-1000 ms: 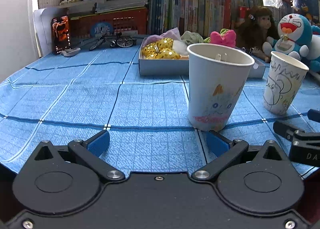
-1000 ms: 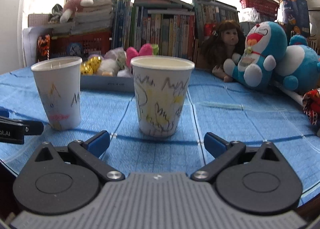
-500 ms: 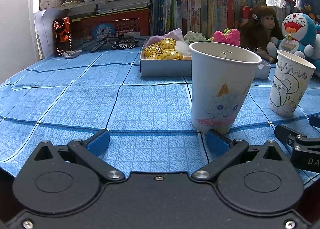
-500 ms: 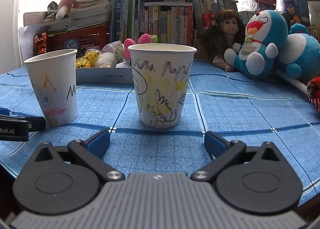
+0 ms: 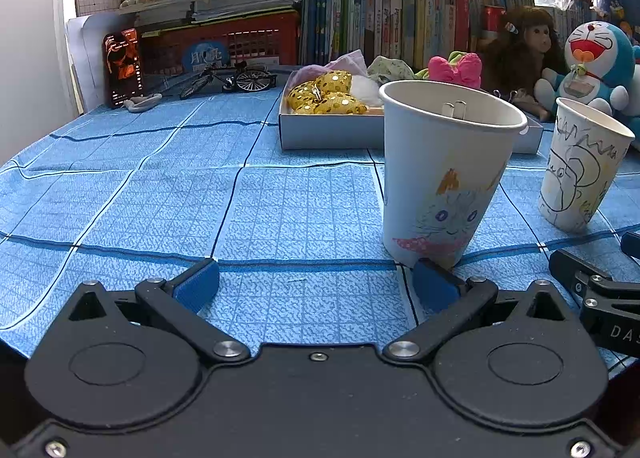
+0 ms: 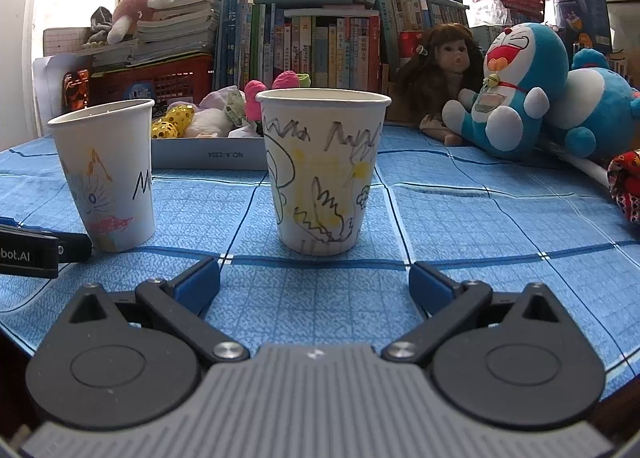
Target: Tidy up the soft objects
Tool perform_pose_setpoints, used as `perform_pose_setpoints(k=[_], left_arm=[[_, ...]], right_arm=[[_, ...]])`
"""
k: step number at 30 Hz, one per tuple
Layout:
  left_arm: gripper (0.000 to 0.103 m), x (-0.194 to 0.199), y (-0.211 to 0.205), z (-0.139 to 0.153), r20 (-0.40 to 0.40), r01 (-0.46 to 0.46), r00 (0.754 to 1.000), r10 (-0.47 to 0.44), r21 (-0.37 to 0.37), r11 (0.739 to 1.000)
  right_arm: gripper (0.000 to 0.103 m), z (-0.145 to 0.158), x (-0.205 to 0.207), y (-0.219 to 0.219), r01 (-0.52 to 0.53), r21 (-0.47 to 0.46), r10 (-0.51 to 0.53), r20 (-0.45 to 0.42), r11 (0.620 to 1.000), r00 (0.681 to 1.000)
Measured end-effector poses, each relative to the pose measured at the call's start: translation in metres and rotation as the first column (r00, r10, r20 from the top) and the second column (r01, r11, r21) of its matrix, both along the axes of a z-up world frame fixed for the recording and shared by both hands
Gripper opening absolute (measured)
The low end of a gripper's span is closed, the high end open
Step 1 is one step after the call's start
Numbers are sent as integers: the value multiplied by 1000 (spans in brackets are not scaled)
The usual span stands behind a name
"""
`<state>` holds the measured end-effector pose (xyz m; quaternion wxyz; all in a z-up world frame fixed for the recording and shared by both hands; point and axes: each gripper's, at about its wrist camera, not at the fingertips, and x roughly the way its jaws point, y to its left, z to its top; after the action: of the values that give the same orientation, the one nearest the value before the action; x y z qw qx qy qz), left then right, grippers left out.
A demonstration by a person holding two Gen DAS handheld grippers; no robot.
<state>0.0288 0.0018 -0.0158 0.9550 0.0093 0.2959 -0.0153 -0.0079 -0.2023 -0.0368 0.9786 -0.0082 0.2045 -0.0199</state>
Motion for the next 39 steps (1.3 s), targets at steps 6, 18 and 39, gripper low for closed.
perform_pose_setpoints(k=[6,18,39], left_arm=[[103,0,0,0,13,1,1000,-1,-3,1000],[103,-1,1,-1,14,1,1000,-1,-4,1000],[103,-2,1,-2,14,-1,1000,1,-4,1000]], right_arm=[[103,2,2,0,2,2,-2,-11,1000,1000],[103,2,2,1,3,1,-3,-12,1000,1000],[103,2,2,1,3,1,-3,-12,1000,1000]])
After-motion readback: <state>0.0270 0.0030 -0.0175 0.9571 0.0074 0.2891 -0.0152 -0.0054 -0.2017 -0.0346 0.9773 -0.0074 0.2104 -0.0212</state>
